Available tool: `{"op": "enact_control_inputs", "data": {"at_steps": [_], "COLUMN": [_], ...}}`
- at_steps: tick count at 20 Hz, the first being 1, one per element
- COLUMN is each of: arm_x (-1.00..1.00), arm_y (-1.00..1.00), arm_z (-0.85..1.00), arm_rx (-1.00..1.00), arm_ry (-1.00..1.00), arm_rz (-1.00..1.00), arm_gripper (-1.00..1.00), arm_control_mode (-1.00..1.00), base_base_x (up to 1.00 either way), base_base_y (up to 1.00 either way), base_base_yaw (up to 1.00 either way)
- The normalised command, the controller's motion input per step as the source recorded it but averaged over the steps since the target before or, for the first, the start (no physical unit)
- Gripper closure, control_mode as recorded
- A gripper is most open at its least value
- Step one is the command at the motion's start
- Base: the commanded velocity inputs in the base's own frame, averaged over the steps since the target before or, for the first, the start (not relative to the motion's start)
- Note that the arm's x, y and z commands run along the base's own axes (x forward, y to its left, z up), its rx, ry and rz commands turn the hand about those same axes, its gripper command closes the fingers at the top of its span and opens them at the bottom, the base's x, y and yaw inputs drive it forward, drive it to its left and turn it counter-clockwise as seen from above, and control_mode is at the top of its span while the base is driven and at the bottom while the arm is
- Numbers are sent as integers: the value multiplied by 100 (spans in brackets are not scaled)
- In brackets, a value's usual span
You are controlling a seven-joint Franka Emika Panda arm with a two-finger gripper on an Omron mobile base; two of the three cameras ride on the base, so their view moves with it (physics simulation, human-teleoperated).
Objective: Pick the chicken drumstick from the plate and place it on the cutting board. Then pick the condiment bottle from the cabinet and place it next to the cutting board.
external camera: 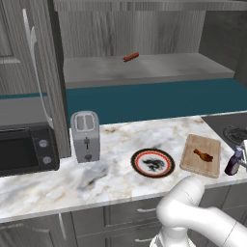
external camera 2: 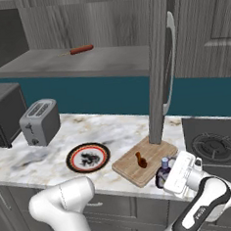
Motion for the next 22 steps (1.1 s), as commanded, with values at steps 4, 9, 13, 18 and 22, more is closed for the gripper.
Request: {"op": "enact_control_inputs", "data": {"at_steps": [4, 9, 13, 18, 22], "arm_x": [0, 0, 0, -1, -15], "arm_y": [-14, -27, -30, -27, -14], "arm_z": [0, 0, 3, 7, 7], "arm_rx": [0, 0, 0, -3, -11], "arm_ry": [0, 0, 0, 0, -8], "arm_rz": [0, -1, -1, -1, 0], "arm_gripper": [-100, -100, -100, -100, -100], "arm_control_mode": [-100, -100, -100, -100, -100], "base_base_x": [0, 0, 0, 0, 0], "base_base_y": [0, 0, 0, 0, 0], "base_base_yaw": [0, 0, 0, 0, 0]}}
